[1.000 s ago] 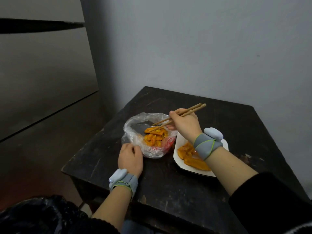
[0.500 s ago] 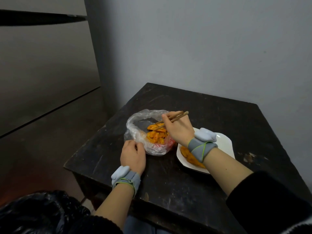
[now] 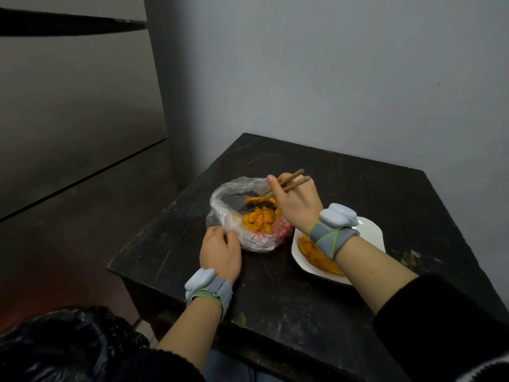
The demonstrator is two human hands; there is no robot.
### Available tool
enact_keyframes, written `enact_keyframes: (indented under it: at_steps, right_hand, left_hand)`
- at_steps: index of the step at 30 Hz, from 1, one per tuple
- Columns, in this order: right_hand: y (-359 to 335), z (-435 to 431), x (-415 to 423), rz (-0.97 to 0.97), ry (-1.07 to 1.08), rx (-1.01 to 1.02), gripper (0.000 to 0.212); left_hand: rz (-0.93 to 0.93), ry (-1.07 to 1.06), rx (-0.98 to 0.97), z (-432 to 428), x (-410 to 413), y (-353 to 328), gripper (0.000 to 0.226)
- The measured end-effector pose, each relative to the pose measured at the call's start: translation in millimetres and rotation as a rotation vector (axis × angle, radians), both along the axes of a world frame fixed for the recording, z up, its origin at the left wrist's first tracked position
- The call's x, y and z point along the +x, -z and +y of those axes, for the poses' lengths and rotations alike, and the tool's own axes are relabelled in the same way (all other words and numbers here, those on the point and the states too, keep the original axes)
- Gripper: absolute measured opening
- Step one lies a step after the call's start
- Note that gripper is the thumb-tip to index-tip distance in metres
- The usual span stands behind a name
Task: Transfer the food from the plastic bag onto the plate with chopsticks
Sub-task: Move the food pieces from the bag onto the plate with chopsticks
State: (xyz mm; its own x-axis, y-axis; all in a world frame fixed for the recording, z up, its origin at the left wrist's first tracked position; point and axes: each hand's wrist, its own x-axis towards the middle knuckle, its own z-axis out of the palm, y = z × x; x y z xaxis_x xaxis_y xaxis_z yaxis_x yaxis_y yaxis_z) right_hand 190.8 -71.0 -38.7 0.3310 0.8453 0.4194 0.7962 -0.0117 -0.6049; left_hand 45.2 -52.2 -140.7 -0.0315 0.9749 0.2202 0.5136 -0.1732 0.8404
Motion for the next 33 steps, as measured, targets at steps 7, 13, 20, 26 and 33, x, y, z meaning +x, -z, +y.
enact_keyframes:
  at_steps: [7, 13, 20, 26, 33]
  right_hand:
    - [9, 8, 5, 0.097, 0.036, -0.022, 0.033]
    - [15, 13, 10, 0.285, 0.153, 0.078, 0.047]
    - [4, 16, 20, 0.877, 0.333, 0.190, 0.033]
    - [7, 14, 28, 1.048, 0.388, 0.210, 0.026]
    - [0, 10, 34, 1.141, 0.395, 0.244, 0.015]
  left_hand:
    - [-0.011, 0.000, -0.001, -1, 0, -2, 0.030]
    - [-0.009, 0.001, 0.009, -1, 0, -1, 0.030]
    - [-0.004, -0.002, 0.012, 0, 1, -1, 0.030]
    - [-0.004, -0.008, 0.006, 0, 2, -1, 0.031]
    - [0.007, -0.008, 0.013, 3, 2, 1, 0.030]
